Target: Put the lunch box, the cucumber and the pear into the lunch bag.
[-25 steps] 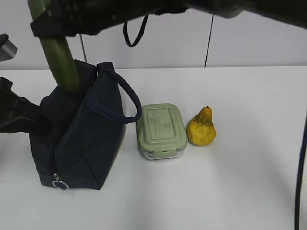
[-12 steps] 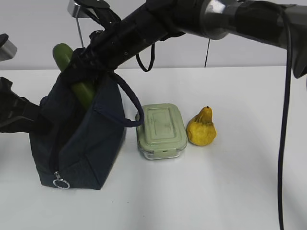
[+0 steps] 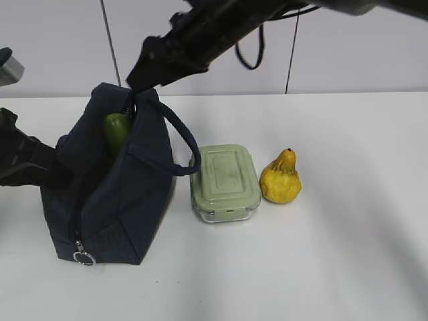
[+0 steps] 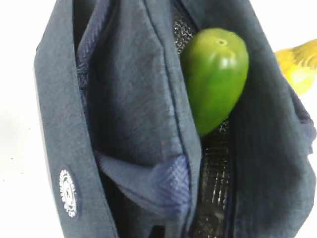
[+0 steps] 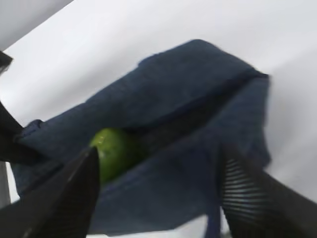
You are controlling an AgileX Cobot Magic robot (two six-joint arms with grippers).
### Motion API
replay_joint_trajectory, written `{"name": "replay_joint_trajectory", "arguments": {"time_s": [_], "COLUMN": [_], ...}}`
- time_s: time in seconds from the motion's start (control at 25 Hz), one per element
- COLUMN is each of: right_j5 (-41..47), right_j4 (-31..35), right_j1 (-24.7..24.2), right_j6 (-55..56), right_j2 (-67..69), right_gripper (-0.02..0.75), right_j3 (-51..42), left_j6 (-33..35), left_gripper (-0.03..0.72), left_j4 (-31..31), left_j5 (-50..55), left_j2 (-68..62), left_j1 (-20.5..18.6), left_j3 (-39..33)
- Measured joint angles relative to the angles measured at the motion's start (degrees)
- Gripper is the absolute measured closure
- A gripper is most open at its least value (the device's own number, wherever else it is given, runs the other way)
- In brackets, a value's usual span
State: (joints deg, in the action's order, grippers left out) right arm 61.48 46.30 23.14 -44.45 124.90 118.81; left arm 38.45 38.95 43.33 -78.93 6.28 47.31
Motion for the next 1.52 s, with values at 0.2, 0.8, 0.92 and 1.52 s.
{"name": "replay_joint_trajectory", "arguments": {"time_s": [0.2,0.8,0.92,1.52], "right_j5": [6.3,9.1,9.1,8.7], "right_j4": [-16.1,-39.1,-39.1,-34.2], "right_j1": [-6.4,-8.7,-8.7,-8.7], "right_j6": [14.1,27.9,27.9,27.3], "right_j2": [-4.0,-3.3,-3.3,1.7], "right_gripper": [0.190,0.277,0.277,0.282], "right_j3": [0.5,-8.0,-10.2,-13.2], "left_j6": [0.0,0.0,0.0,0.0], "left_gripper": [0.704,0.704,0.704,0.704], "left_j4": [0.0,-0.1,-0.1,-0.3], "left_j5": [0.1,0.2,0.2,0.2], "left_j2": [0.0,0.0,0.0,0.0], "left_j1": [0.0,0.0,0.0,0.0], "left_j3": [0.0,0.0,0.0,0.0]}}
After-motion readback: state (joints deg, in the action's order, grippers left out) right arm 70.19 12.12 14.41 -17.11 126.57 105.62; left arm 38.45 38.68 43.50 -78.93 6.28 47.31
